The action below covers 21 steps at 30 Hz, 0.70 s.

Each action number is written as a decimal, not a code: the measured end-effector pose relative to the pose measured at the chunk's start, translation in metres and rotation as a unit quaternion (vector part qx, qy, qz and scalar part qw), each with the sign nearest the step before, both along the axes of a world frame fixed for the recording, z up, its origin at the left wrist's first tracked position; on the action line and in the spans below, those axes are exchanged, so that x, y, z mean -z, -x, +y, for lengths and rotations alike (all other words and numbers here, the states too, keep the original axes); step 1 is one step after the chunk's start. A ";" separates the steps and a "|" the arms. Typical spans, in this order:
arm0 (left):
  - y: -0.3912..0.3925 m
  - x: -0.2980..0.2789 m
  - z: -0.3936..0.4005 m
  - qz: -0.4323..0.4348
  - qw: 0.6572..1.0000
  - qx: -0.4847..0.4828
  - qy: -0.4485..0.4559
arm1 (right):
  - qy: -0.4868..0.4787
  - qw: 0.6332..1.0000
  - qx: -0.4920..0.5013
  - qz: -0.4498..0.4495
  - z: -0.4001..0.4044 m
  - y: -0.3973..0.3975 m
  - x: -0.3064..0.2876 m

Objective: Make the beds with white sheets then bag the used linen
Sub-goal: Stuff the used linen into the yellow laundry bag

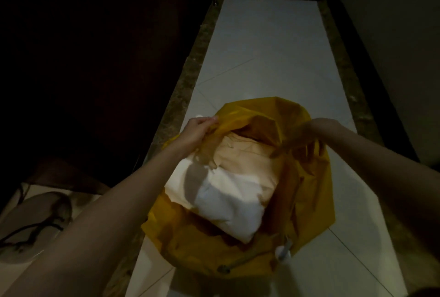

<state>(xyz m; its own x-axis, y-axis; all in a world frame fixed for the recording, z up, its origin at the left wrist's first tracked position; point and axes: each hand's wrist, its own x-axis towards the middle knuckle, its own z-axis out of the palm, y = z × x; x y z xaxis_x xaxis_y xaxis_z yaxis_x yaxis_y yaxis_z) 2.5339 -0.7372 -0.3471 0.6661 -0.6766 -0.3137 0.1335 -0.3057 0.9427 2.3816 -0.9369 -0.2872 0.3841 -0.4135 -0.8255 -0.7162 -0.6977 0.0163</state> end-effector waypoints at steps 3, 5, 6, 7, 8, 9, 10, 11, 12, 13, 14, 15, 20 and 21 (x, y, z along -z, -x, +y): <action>0.007 -0.002 -0.015 -0.013 1.000 -0.002 0.004 | -0.020 0.999 -0.008 0.032 -0.002 0.024 0.017; 0.009 -0.012 -0.030 0.003 0.999 -0.025 0.037 | -0.091 0.995 0.029 0.016 -0.007 0.034 0.028; 0.010 -0.019 -0.038 0.010 0.998 -0.036 0.057 | -0.118 0.991 0.054 -0.041 -0.009 0.037 0.036; 0.010 -0.026 -0.046 0.009 0.996 -0.042 0.072 | -0.128 0.983 0.076 -0.107 -0.009 0.038 0.044; 0.011 -0.032 -0.054 0.001 0.996 -0.044 0.083 | -0.129 0.975 0.079 -0.163 -0.010 0.037 0.051; 0.012 -0.039 -0.062 -0.011 0.995 -0.041 0.091 | -0.115 0.971 0.051 -0.202 -0.008 0.036 0.056; 0.016 -0.045 -0.069 -0.024 0.994 -0.035 0.100 | -0.093 0.971 0.008 -0.221 -0.003 0.034 0.059; 0.020 -0.049 -0.077 -0.037 0.993 -0.028 0.108 | -0.072 0.970 -0.046 -0.228 0.005 0.033 0.061; 0.026 -0.052 -0.086 -0.047 0.992 -0.017 0.114 | -0.059 0.970 -0.088 -0.220 0.015 0.034 0.060; 0.034 -0.051 -0.094 -0.060 0.992 -0.003 0.109 | -0.059 0.970 -0.124 -0.201 0.023 0.035 0.061; 0.043 -0.045 -0.100 -0.075 0.993 0.019 0.092 | -0.061 0.967 -0.165 -0.187 0.033 0.037 0.060; 0.052 -0.035 -0.106 -0.091 0.992 0.051 0.068 | -0.061 0.963 -0.201 -0.171 0.040 0.040 0.061; 0.083 0.013 -0.110 -0.117 0.963 0.223 -0.098 | -0.123 0.970 -0.167 -0.124 0.041 0.062 0.075; 0.084 0.014 -0.109 -0.092 0.966 0.219 -0.103 | -0.147 0.975 -0.127 -0.110 0.036 0.067 0.075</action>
<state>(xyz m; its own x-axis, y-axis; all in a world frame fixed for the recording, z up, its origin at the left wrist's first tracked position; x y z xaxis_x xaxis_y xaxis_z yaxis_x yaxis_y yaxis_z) 2.4499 -0.8458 -0.3607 0.3875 -0.8424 -0.3745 -0.2154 -0.4777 0.8517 2.3151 -0.9009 -0.3622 0.6251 -0.0410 -0.7795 -0.4837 -0.8042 -0.3455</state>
